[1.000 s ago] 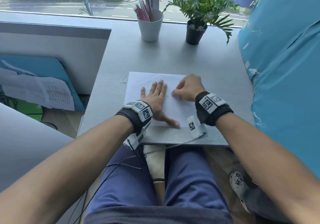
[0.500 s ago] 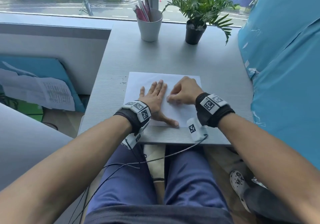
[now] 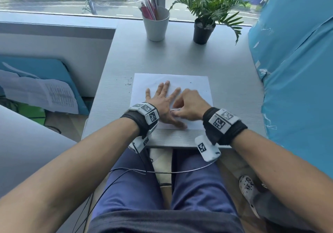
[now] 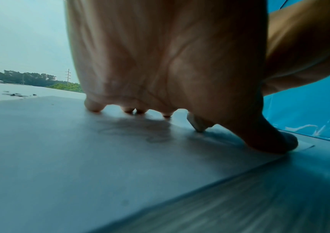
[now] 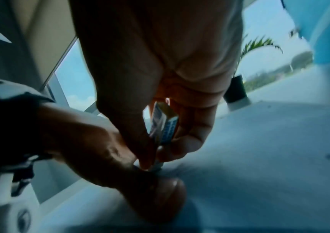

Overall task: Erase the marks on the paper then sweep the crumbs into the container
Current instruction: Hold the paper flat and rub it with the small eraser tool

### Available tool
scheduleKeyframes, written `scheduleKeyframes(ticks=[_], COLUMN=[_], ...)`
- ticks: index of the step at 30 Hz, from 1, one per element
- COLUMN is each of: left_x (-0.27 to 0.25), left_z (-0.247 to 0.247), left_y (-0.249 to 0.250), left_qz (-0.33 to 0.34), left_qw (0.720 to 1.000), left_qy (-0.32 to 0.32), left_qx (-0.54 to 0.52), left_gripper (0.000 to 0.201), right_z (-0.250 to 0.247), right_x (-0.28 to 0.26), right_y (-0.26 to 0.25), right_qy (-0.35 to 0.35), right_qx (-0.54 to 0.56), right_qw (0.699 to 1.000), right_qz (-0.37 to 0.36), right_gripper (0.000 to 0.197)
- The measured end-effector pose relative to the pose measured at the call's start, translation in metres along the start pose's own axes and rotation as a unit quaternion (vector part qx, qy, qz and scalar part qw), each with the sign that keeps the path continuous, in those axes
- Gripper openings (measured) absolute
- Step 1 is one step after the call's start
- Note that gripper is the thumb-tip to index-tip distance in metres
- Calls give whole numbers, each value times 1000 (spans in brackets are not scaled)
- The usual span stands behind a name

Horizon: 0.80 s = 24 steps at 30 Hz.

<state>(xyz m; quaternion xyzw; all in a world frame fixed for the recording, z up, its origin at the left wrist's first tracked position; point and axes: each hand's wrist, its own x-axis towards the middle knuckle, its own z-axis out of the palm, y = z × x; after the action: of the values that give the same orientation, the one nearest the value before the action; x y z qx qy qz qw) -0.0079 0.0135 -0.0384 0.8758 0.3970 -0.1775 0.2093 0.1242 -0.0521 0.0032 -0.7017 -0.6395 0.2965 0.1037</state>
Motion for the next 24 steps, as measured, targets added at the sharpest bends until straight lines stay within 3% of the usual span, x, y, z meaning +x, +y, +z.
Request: scheduleKeyframes(ticks=[4, 8, 12, 15, 17, 20, 24], left_x=[-2, -1, -4, -3, -3, -4, 1], left_z=[0, 1, 1, 0, 0, 0, 1], left_y=[1, -1, 0, 0, -1, 1, 2], left_qz=[-1, 2, -1, 1, 2, -7, -11], left_qw=[1000, 1000, 1000, 1000, 1000, 1000, 1000], left_qy=[6, -2, 5, -1, -2, 2, 0], left_qx=[-12, 0, -18, -8, -3, -7, 10], left_gripper=[150, 151, 151, 151, 150, 151, 151], right_z=[-18, -3, -23, -8, -9, -21, 0], right_x=[15, 0, 18, 3, 2, 15, -6], right_y=[20, 0, 21, 2, 3, 17, -6], right_qy=[116, 1, 100, 20, 7, 110, -2], right_qx=[41, -14, 31, -32, -27, 15, -16], right_qw=[990, 1000, 991, 999, 1000, 992, 1000], right_qz=[76, -1, 82, -7, -9, 58, -23], right_gripper=[12, 10, 14, 14, 12, 14, 7])
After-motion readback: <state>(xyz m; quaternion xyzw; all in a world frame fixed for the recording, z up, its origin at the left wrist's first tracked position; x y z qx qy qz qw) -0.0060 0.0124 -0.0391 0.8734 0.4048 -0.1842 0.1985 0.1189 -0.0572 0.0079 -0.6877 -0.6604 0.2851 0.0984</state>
